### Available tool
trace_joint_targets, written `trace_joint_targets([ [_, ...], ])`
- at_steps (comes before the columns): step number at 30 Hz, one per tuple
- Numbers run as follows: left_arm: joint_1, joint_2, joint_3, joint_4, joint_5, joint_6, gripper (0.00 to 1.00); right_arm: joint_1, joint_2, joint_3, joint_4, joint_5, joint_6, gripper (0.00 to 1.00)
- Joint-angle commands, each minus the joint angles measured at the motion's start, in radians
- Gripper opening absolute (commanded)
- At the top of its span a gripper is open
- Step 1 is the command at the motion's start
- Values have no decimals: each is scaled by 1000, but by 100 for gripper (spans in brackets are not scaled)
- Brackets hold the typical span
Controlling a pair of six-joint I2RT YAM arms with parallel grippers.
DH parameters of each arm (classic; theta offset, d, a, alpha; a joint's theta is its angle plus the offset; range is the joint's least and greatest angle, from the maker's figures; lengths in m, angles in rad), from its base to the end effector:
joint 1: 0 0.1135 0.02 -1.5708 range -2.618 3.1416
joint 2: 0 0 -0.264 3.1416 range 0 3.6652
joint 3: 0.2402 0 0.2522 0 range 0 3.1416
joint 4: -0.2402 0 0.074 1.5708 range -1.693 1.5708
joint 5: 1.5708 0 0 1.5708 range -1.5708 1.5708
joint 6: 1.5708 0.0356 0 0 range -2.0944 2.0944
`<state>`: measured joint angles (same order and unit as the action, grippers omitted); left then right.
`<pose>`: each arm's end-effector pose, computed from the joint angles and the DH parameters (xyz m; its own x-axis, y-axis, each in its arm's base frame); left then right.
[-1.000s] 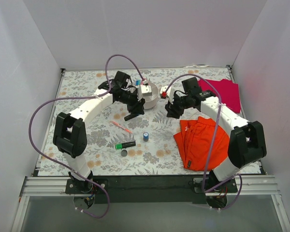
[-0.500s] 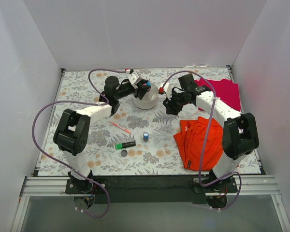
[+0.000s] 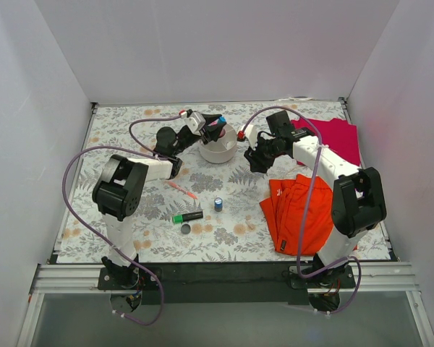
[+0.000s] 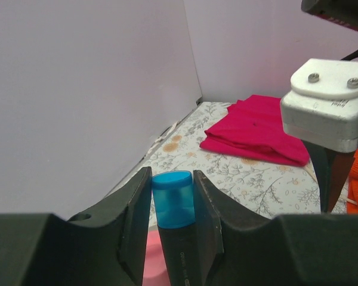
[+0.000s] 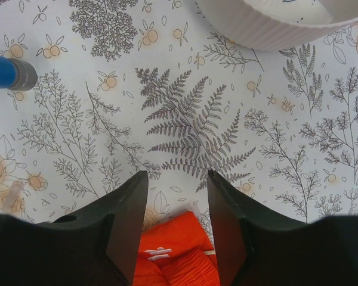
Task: Sort the stationery into containers
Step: Place the pen in the storage box.
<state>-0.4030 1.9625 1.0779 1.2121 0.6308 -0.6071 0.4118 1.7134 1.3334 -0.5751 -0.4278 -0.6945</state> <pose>0.3778 -0.1839 0.2391 -0.2307 -0.4025 -0.8859 0.8508 0.3583 -0.3843 0.3320 0.1611 0.2528 -0.2012 -0.7233 -0.6605 -0.9273 0.3579 -0.1094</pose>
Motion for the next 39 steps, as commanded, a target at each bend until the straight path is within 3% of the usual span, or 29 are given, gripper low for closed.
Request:
trace_joint_targets([
  [1,-7,1,-9,147,-42,-3,0,-2,18,33,-15,-2,12,53],
  [17,-22,-2,-159,219,-68,38,0,-7,34,21,-23,-12,7,53],
  [20,-22,10,-168,228,-75,56,20,-8,31,20,-26,-9,7,53],
  [24,-22,18,-177,243,-86,79,27,-7,22,15,-25,-6,7,53],
  [29,-22,-94,-179,193,-112,136,67,-7,0,23,-28,-18,18,53],
  [32,-22,-238,-187,65,-150,213,73,-7,-9,33,-26,-17,16,54],
  [34,-20,-338,-182,-176,-146,254,76,-10,-20,46,-23,-31,15,53],
  [35,-19,-452,-174,-286,-117,274,82,-14,-26,47,-22,-40,15,54],
  [36,-14,-500,-138,-545,-94,285,83,-16,-34,49,-19,-51,18,54],
  [38,-4,-633,-101,-827,-27,322,86,-21,-41,43,-17,-83,23,54],
  [39,3,-672,-86,-1081,-14,376,87,-22,-50,35,-9,-91,23,54],
])
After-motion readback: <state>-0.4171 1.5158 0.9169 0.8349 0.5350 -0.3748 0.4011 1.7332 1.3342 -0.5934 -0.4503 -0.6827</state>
